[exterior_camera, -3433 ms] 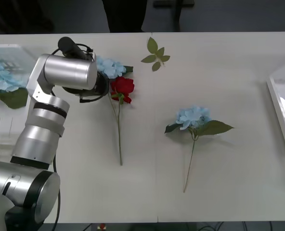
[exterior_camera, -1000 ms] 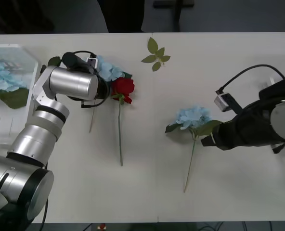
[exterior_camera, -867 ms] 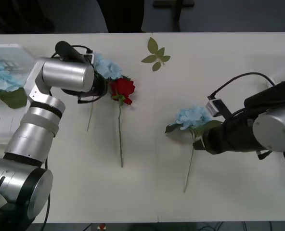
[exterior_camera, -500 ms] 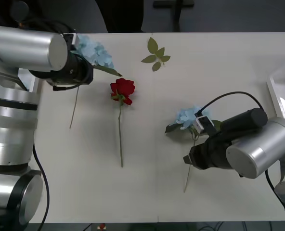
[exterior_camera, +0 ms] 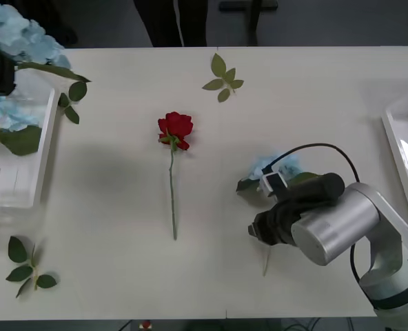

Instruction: Place the red flowers into the right box and the blue flowers into the left box. If a person shows an open palm, hand one flower to the person first, then continue sorting.

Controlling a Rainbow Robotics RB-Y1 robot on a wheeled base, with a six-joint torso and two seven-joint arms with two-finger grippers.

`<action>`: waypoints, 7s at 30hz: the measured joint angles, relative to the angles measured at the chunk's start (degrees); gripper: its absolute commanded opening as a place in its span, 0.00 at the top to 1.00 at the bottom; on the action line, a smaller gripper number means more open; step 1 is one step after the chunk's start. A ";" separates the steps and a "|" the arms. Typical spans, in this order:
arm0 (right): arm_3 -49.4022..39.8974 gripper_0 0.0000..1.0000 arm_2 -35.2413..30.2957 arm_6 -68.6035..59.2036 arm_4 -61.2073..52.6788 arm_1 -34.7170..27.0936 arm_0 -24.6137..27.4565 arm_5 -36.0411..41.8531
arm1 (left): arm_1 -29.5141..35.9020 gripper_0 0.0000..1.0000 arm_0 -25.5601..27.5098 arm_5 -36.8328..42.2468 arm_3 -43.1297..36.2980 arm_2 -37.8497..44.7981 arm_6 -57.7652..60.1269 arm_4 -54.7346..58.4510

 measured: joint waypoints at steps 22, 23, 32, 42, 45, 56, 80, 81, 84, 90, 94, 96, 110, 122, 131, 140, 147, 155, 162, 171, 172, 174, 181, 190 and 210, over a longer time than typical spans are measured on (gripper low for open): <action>4.51 1.00 1.57 -0.11 1.98 0.00 0.18 -5.40 | 13.85 1.00 16.95 -36.93 31.21 11.92 -17.73 7.45; 4.51 1.00 1.57 -0.11 1.98 0.00 0.18 -5.40 | 13.90 1.00 16.04 -37.82 33.49 11.62 -18.47 7.93; 4.11 1.00 1.55 -0.11 1.98 -0.03 0.18 -7.03 | 13.90 1.00 12.19 -49.01 43.78 6.09 -19.12 10.28; -8.37 1.00 -2.33 -0.11 -2.88 -3.35 0.37 -7.27 | 13.90 1.00 12.19 -49.67 44.71 4.66 -19.15 12.17; -12.52 1.00 -6.11 -0.08 -5.73 -3.60 1.20 -8.21 | 13.90 1.00 12.19 -49.67 44.71 4.66 -19.17 12.54; -20.67 1.00 -19.97 17.85 -20.82 -3.60 5.63 -28.03 | 13.90 1.00 12.19 -49.67 44.71 4.66 -19.30 13.57; -6.21 1.00 -11.08 35.02 -33.82 -3.60 -11.31 -55.28 | 13.90 1.00 12.19 -49.67 44.71 4.66 -20.69 13.57; -6.16 1.00 -11.08 35.02 -33.82 -3.60 -11.38 -55.28 | 13.90 1.00 12.19 -49.67 44.71 4.66 -20.70 13.57; -6.16 1.00 -11.08 35.02 -33.82 -3.60 -11.38 -55.28 | 13.90 1.00 12.19 -49.67 44.71 4.66 -20.70 13.57; -6.16 1.00 -11.08 35.02 -33.82 -3.60 -11.38 -55.28 | 13.90 1.00 12.19 -49.67 44.71 4.66 -20.70 13.57; -6.16 1.00 -11.08 35.02 -33.82 -3.60 -11.38 -55.28 | 13.90 1.00 12.19 -49.67 44.71 4.66 -20.70 13.65; -6.16 0.97 -11.08 35.02 -33.82 -3.60 -11.38 -55.28 | 13.90 1.00 12.19 -49.67 44.71 4.66 -20.70 13.77; -6.16 0.00 -11.08 35.02 -33.82 -3.60 -11.38 -55.28 | 13.90 1.00 12.19 -49.67 44.71 4.66 -20.70 14.32; -6.16 0.00 -11.08 35.02 -33.82 -3.60 -11.38 -55.28 | 13.90 1.00 12.19 -49.67 44.71 4.66 -20.70 14.32; -5.98 0.00 -11.20 35.02 -35.19 -4.86 -10.00 -55.18 | 13.90 1.00 12.19 -49.67 44.71 4.66 -20.70 15.06; -6.12 0.00 -12.92 35.11 -38.60 -15.48 -9.55 -54.54 | 13.90 1.00 12.19 -49.67 44.71 4.66 -20.70 15.15; -8.03 0.00 -12.92 38.09 -43.02 -27.11 -7.58 -54.54 | 13.90 0.91 12.19 -49.67 44.71 4.66 -20.70 15.22; -8.83 0.00 -21.37 51.57 -51.53 -32.29 -2.34 -42.72 | 13.90 0.09 12.19 -49.43 44.71 4.64 -20.70 16.73; -8.72 0.00 -35.21 67.00 -63.03 -31.55 -0.33 -23.49 | 13.92 0.06 12.17 -35.21 43.12 5.21 -20.70 19.80; -2.28 0.00 -47.93 77.07 -74.93 -26.07 -0.38 -5.20 | 13.92 0.06 6.59 -14.18 28.24 6.73 -10.37 16.42; -1.15 0.00 -48.79 77.15 -76.01 -25.85 -0.43 -3.70 | 13.92 0.06 5.06 -12.34 27.06 6.23 -7.42 16.42; 1.05 0.00 -49.97 77.15 -77.71 -25.78 -0.69 -0.68 | 13.89 0.06 1.82 -10.12 26.28 4.67 -3.71 16.42; 8.01 0.00 -51.86 77.15 -80.79 -25.79 -3.26 8.12 | 6.34 0.01 -7.56 -12.09 26.05 -1.54 4.31 6.69; 17.84 0.00 -51.79 77.15 -82.99 -25.79 -6.97 15.01 | -13.98 0.00 -8.86 -25.16 25.70 -5.32 7.63 -10.15; 19.53 0.00 -49.94 77.15 -82.99 -25.80 -7.45 16.14 | -30.27 0.00 -5.75 -30.01 25.71 -25.70 9.61 -17.12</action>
